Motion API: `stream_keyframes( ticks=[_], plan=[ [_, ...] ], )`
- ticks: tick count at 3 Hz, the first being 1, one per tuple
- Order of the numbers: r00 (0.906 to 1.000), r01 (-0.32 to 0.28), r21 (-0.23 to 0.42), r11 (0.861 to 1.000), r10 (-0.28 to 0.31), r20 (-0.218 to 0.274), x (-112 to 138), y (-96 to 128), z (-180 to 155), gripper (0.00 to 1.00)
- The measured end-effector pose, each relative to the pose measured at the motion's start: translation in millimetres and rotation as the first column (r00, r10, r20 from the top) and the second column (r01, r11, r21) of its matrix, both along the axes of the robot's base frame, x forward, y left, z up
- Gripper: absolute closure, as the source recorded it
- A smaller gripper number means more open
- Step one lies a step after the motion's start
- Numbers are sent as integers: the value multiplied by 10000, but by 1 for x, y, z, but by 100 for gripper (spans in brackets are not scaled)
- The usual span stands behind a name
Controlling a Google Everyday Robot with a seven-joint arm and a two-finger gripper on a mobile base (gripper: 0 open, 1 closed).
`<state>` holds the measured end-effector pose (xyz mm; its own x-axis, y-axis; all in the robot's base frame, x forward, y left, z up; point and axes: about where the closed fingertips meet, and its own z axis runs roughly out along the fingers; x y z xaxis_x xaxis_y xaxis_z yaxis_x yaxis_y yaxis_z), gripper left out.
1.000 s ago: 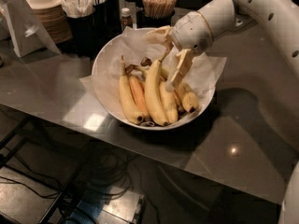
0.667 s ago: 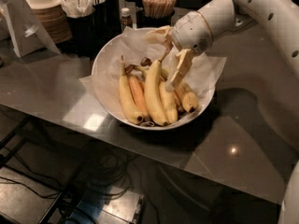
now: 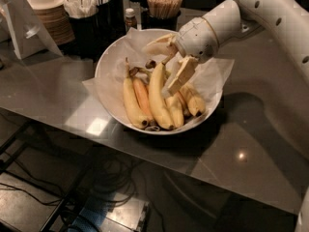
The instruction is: Pick banana from white bowl
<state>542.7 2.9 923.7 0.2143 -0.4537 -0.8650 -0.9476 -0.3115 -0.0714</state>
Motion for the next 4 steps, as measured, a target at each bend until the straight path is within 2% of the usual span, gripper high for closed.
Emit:
stream_keyframes(
  ticks=[2,3,4],
  plan=[
    [10000,0,0,10000,0,0,0,0,0,65],
    [9988,117,77,9999,-121,470,3,1,17,88],
    [9913,263,242,9994,-292,1285,3,-3,51,100]
  ],
)
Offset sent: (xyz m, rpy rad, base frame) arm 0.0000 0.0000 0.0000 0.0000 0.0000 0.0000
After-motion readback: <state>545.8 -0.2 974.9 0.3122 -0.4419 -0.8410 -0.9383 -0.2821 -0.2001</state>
